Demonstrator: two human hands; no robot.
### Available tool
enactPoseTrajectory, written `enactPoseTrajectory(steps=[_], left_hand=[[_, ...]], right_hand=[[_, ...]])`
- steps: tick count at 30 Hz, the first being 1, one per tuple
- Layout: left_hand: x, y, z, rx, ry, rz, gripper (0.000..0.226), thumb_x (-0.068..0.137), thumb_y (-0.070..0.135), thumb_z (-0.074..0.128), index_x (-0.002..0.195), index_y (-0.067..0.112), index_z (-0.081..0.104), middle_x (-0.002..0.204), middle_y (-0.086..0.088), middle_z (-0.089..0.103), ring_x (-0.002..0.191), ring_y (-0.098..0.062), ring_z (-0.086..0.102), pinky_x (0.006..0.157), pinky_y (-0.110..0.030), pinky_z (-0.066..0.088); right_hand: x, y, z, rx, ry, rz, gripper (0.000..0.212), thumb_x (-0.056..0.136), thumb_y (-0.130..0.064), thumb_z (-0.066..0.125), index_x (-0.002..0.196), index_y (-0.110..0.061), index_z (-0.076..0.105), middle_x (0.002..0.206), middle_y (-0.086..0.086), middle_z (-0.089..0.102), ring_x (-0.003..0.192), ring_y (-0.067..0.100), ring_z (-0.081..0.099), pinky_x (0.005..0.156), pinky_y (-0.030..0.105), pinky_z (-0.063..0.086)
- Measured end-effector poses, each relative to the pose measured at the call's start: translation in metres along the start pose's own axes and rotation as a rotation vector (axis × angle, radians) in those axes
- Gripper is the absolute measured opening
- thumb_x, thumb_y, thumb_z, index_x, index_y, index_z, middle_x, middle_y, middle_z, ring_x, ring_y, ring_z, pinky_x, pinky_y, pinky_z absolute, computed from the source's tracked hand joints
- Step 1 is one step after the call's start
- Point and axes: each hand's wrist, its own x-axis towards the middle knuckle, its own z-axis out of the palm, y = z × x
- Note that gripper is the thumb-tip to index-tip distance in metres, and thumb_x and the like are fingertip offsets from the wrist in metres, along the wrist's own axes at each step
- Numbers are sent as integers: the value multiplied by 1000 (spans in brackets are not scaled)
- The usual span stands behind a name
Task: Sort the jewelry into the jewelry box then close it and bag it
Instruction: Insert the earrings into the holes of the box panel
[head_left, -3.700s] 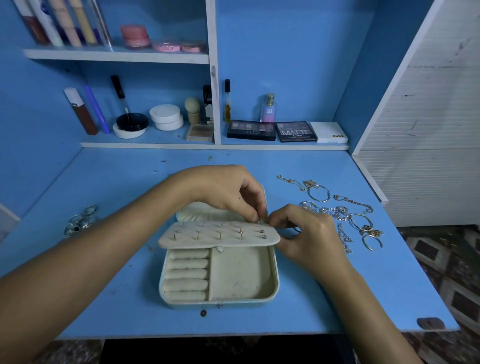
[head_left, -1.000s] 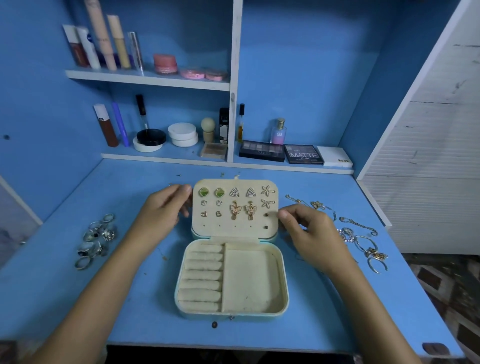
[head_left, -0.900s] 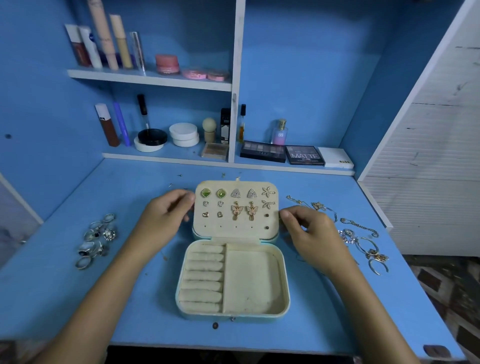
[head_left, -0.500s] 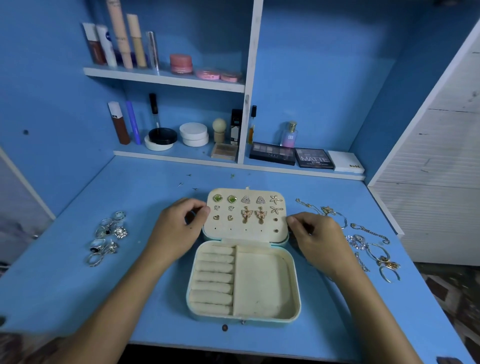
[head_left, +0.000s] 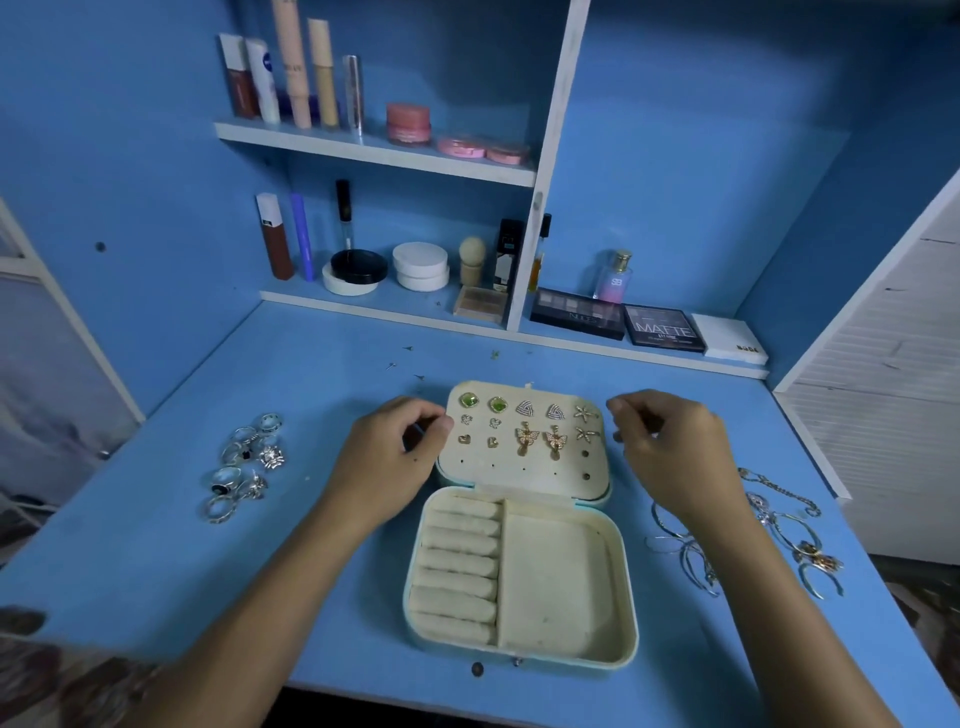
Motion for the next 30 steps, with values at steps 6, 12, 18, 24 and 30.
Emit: enactPoseTrajectory(steps=[6, 12, 18, 24, 30], left_hand=[[0, 0, 1, -5, 13, 17, 8, 94, 24, 63, 94, 22, 71, 90, 15, 67, 85, -3, 60, 72, -15, 46], [2, -1, 1, -14, 30, 30, 8, 92, 22, 66, 91, 19, 73, 85, 12, 69, 81, -3, 61, 69, -10, 43], [3, -1, 1, -66, 51, 24, 6, 90, 21, 70, 89, 17, 75, 82, 10, 70, 79, -4, 63, 69, -8, 42], [4, 0, 1, -66, 34, 32, 7, 90, 21, 69, 86, 18, 73, 78, 9, 68, 75, -6, 62, 66, -8, 40], [5, 0, 0, -71, 30, 23, 8, 90, 22, 69, 84, 18, 73, 76, 10, 66, 73, -7, 61, 65, -10, 41]], right_hand=[[34, -40, 13, -11, -28, -168, 14, 94, -21, 66, 89, -14, 77, 77, -4, 70, 71, 10, 59, 62, 3, 40], [67, -70, 50, -72, -202, -325, 11, 93, -20, 68, 89, -18, 78, 73, -14, 66, 63, -9, 57, 58, 1, 40], [97, -82, 83, -159, -389, -372, 9, 91, -24, 71, 92, -21, 79, 83, -13, 70, 68, -7, 56, 62, -2, 38], [111, -93, 113, -265, -558, -477, 10, 89, -19, 73, 95, -15, 79, 93, -5, 74, 80, 3, 60, 71, 3, 42], [117, -97, 133, -324, -672, -450, 12, 85, -19, 76, 97, -20, 79, 90, -9, 72, 85, 5, 63, 79, 17, 48]])
